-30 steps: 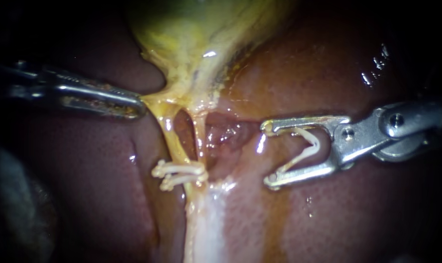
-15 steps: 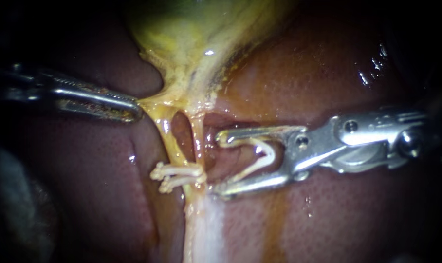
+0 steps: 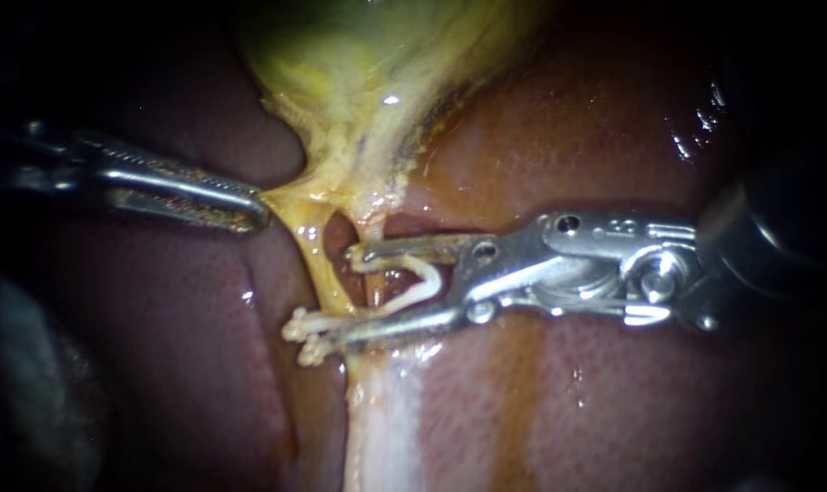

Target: Clipping third clip left tube

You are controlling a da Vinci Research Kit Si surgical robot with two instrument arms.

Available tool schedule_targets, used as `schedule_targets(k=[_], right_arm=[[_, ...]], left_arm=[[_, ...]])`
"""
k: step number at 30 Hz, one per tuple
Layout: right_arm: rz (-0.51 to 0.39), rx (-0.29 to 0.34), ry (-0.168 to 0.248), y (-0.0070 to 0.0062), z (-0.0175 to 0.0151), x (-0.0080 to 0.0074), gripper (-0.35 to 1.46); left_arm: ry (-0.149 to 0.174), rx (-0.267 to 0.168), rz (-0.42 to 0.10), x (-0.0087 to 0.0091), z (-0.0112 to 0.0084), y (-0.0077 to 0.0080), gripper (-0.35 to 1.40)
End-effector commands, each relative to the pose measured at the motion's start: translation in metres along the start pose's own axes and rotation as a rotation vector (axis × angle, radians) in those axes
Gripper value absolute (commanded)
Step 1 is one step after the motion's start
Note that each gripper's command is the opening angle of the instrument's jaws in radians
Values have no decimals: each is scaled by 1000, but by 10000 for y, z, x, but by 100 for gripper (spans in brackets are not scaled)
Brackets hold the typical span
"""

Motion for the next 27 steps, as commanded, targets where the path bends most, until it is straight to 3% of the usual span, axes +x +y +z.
schedule_targets(k=[1,4,8,19,24,27], right_arm=[[2,4,-3,3,1,-4,49],[1,7,-8,9,6,-13,49],[12,32,12,13,15,-13,49],[93,154,113,7,67,15,47],[104,128,172,3,70,28,48],[118,136,198,1,60,46,47]], left_arm=[[0,0,1,0,0,0,-35],[0,0,1,0,0,1,-35],[0,0,1,0,0,1,-35],[1,1,0,1,1,2,-35],[1,1,0,1,1,2,-35],[1,1,0,1,1,1,-35]])
